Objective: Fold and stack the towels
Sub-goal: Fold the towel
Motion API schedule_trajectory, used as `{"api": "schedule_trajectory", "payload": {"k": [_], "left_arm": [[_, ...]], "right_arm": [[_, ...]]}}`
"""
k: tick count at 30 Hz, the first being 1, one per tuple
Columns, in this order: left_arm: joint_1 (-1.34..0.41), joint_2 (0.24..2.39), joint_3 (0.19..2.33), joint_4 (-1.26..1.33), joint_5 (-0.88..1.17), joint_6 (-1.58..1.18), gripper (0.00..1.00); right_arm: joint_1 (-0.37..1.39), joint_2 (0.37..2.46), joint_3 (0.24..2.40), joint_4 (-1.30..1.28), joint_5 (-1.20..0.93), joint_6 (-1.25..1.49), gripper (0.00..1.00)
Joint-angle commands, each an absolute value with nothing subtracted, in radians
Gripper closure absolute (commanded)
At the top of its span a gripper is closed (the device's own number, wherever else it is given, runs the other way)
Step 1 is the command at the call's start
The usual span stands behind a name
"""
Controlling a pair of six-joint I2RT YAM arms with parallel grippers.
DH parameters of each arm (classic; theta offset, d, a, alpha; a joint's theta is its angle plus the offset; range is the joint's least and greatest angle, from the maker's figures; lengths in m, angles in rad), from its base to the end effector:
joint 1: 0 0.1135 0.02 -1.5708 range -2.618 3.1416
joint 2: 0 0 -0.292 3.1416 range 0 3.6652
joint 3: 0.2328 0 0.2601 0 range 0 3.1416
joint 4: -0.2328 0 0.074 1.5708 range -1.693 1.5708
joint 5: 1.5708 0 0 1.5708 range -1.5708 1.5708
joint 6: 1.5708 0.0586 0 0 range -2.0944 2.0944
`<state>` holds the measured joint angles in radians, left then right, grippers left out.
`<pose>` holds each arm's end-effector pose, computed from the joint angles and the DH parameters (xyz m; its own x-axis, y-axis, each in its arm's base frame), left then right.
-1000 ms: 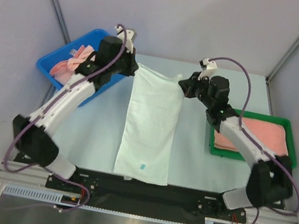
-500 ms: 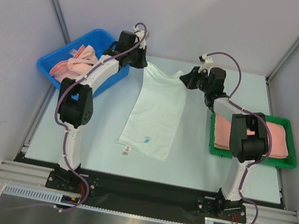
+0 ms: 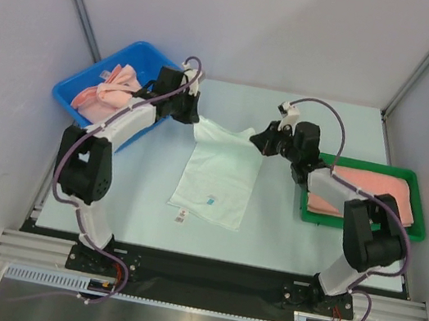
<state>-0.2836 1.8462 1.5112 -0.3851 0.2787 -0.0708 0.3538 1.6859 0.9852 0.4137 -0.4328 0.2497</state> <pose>0.4334 -0.1431 0.2820 -0.6646 0.1229 -0.7370 0.4216 0.8760 -0.2341 0.3739 0.1643 0.2503 -0.4283 0.0810 -0.9000 -0.6048 0.7144 0.3521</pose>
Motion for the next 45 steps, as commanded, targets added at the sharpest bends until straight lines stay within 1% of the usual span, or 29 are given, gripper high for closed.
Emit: {"api": "schedule_trajectory", "payload": {"k": [1,4,7,14,16,17,18,19,20,21,22,24,25,28,29,32,33,34,35,39,40,42,45], "left_arm": [[-0.279,1.712,1.357,-0.347,0.299,-0.078,1.0],[-0.284,1.639,1.246,-0.339,0.319,-0.1,1.0],[-0.291,1.58,1.189,-0.374,0.339,-0.11,1.0],[-0.325,1.459,1.039,-0.439,0.307,-0.13,1.0],[-0.331,1.45,0.991,-0.443,0.307,-0.144,1.0],[-0.336,1.445,0.977,-0.448,0.304,-0.153,1.0],[-0.342,1.445,0.965,-0.452,0.304,-0.155,0.99],[-0.354,1.443,0.944,-0.459,0.301,-0.161,0.96],[-0.36,1.445,0.936,-0.474,0.301,-0.169,0.93],[-0.365,1.445,0.931,-0.483,0.304,-0.173,0.91],[-0.373,1.445,0.925,-0.495,0.308,-0.176,0.86],[-0.374,1.43,0.922,-0.531,0.288,-0.199,0.79],[-0.379,1.419,0.917,-0.537,0.287,-0.204,0.7],[-0.379,1.367,0.901,-0.56,0.264,-0.23,0.61],[-0.38,1.355,0.897,-0.564,0.249,-0.245,0.6],[-0.379,1.319,0.882,-0.542,0.249,-0.297,0.59],[-0.377,1.318,0.876,-0.526,0.229,-0.319,0.57],[-0.373,1.33,0.874,-0.512,0.215,-0.339,0.53],[-0.37,1.345,0.877,-0.487,0.203,-0.372,0.52],[-0.336,1.494,0.945,-0.466,0.205,-0.399,0.53],[-0.33,1.518,0.974,-0.466,0.215,-0.399,0.53],[-0.328,1.577,0.995,-0.46,0.224,-0.4,0.53],[-0.328,1.629,1.025,-0.457,0.241,-0.397,0.53]], "right_arm": [[0.434,1.58,0.884,0.387,-0.373,0.255,0.96],[0.492,1.52,0.793,0.377,-0.322,0.262,0.96],[0.54,1.471,0.723,0.38,-0.284,0.278,0.95],[0.617,1.356,0.548,0.397,-0.227,0.334,0.93],[0.62,1.329,0.517,0.402,-0.225,0.345,0.87],[0.623,1.322,0.499,0.393,-0.232,0.347,0.83],[0.623,1.318,0.492,0.387,-0.242,0.351,0.76],[0.626,1.307,0.488,0.379,-0.262,0.356,0.73],[0.632,1.301,0.483,0.364,-0.273,0.357,0.66],[0.637,1.289,0.482,0.351,-0.279,0.36,0.63],[0.641,1.278,0.483,0.335,-0.287,0.368,0.61],[0.644,1.233,0.488,0.284,-0.296,0.383,0.57],[0.644,1.217,0.488,0.269,-0.296,0.397,0.57],[0.644,1.164,0.517,0.198,-0.243,0.41,0.57],[0.644,1.161,0.526,0.18,-0.232,0.402,0.57],[0.644,1.187,0.566,0.173,-0.186,0.379,0.57],[0.644,1.233,0.584,0.169,-0.17,0.374,0.57],[0.638,1.259,0.624,0.161,-0.137,0.368,0.57],[0.634,1.296,0.653,0.14,-0.126,0.364,0.6],[0.571,1.472,0.791,0.08,-0.169,0.391,0.62],[0.565,1.539,0.817,0.068,-0.187,0.391,0.6],[0.548,1.598,0.889,0.016,-0.192,0.388,0.58],[0.535,1.673,0.942,-0.055,-0.184,0.376,0.55]]}}
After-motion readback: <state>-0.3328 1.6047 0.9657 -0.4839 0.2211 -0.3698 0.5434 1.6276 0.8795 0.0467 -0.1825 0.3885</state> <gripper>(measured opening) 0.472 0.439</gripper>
